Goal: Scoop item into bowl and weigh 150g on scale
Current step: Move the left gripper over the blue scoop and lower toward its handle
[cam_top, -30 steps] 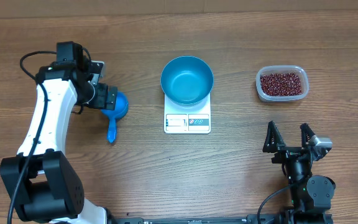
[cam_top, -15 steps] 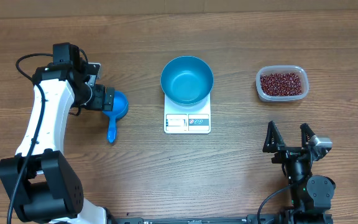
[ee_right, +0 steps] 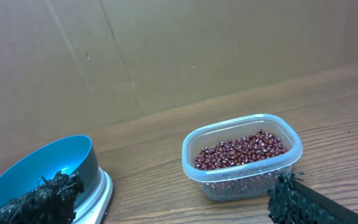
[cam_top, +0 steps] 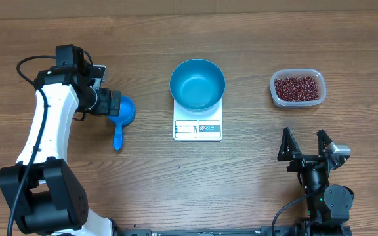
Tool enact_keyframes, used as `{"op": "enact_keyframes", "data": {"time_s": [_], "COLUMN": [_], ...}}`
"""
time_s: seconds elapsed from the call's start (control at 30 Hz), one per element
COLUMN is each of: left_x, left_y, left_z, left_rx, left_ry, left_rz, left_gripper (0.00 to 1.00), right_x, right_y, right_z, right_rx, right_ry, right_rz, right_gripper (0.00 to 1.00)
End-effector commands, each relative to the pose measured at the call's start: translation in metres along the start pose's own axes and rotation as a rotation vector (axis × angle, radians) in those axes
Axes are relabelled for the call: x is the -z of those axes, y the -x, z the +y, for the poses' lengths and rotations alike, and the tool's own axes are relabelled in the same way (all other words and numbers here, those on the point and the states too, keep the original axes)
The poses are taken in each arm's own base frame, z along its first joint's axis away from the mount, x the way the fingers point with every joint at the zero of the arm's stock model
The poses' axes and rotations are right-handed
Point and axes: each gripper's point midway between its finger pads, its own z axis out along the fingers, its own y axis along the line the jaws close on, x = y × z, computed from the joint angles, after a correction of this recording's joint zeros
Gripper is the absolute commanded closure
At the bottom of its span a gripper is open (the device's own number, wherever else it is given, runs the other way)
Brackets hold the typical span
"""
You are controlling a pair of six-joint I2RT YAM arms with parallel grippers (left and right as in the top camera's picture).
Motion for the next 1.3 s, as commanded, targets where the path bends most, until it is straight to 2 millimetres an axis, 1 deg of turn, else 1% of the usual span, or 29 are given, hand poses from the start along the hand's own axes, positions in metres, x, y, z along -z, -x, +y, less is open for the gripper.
{"op": "enact_keyframes", "data": {"time_s": [0.0, 0.2, 0.37, 0.8, 0.87, 1.13, 1.27], "left_x": [-0.005, -0.016, -0.019, -0.026, -0.031, -0.068, -0.072], "left_y": [0.002, -0.002, 0.002, 0.003, 0.004, -0.005, -0.004], "left_z": [-0.002, -0.002, -0.001, 0.0, 0.0, 0.001, 0.001], "left_rx": [0.015, 0.023, 0.059, 0.057, 0.058, 0.063, 0.064], "left_ry": [-0.014, -0.013, -0.011, -0.008, -0.009, -0.021, -0.022], "left_rz": [-0.003, -0.006, -0.026, -0.036, -0.032, 0.05, 0.053], "left_gripper": [0.01, 0.01, 0.0, 0.0, 0.0, 0.01, 0.0], "right_x": [0.0, 0.0, 0.0, 0.0, 0.0, 0.0, 0.0], "right_y": [-0.002, -0.002, -0.002, -0.002, -0.002, -0.002, -0.002], "right_z": [-0.001, -0.001, -0.001, -0.001, -0.001, -0.001, -0.001], "right_rx": [0.004, 0.004, 0.004, 0.005, 0.005, 0.004, 0.004], "right_ry": [-0.002, -0.003, -0.003, -0.003, -0.003, -0.003, -0.003], "right_rz": [-0.003, -0.002, -0.002, -0.002, -0.002, -0.002, -0.002], "right_gripper": [0.0, 0.0, 0.0, 0.0, 0.0, 0.0, 0.0]}}
